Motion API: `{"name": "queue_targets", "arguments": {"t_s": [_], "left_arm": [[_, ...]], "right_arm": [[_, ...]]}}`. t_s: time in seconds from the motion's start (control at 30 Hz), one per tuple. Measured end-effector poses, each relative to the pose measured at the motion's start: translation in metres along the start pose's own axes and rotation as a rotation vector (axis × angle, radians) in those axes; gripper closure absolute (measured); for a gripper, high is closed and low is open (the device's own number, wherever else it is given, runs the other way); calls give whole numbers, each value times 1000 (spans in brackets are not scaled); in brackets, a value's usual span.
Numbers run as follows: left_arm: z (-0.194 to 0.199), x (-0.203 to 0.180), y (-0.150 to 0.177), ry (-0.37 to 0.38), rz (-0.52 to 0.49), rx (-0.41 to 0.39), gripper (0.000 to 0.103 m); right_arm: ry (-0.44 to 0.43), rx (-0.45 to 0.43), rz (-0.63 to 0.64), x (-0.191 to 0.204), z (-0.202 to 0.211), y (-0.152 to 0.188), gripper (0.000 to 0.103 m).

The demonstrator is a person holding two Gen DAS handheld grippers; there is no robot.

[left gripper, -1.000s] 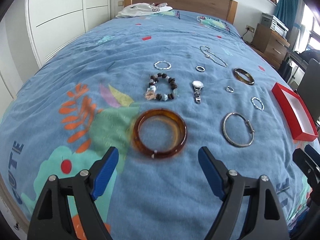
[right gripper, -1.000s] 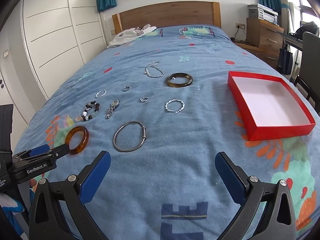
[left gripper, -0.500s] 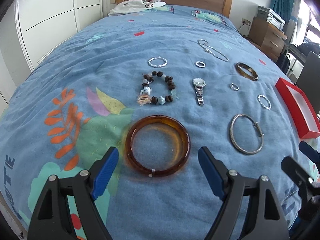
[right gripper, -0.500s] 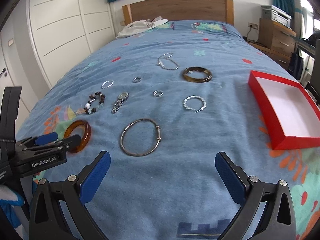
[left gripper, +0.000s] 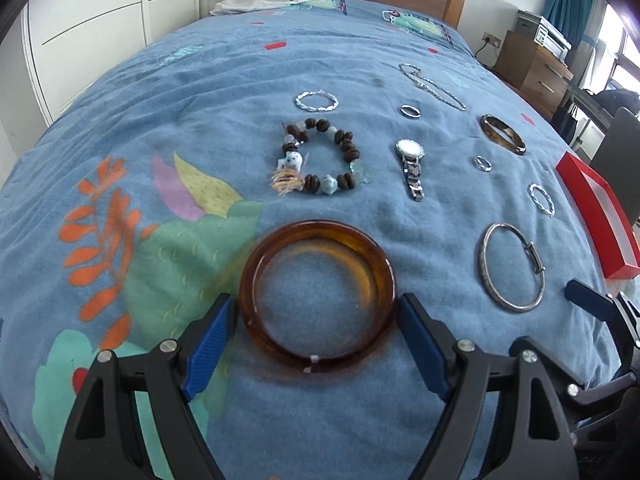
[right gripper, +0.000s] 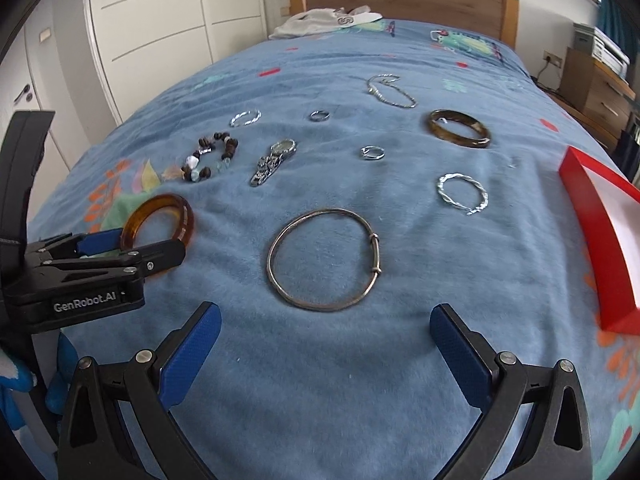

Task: Organize jewelry
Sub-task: 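Close left gripper on the amber bangle while right gripper closes on the silver bangle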

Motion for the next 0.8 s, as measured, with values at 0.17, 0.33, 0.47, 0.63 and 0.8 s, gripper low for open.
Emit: {"name": "queue_targets", "arguments": {"t_s": [0.17, 0.33, 0.47, 0.63, 0.8], "left_arm": [[-7, 3, -3, 14, 7, 7, 21], [-13, 8, -7, 36, 14, 16, 21], [-12, 12, -7, 64, 21, 16, 22], [-11, 10, -5, 62, -2, 8, 24], [-5, 12, -4, 64, 16, -9, 26]], "right_arm": [[2, 6, 21, -2, -12, -4, 1], [-10, 12, 24, -5, -26, -15, 1], [-9, 39, 16, -9, -37, -22, 14], [-16, 57, 33, -11, -41, -26, 34], [-46, 67, 24, -15, -38, -25, 35]]}}
Point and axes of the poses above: each gripper's, at about its wrist camera, not at the fingertips, and z roughly against the way its jaws point, x to its left, y to its underside, the point moved 1 cm from there along -z, roughly the way its jaws point, and after that the axes turned 10 degrees about -x, right-handed, at the moved point
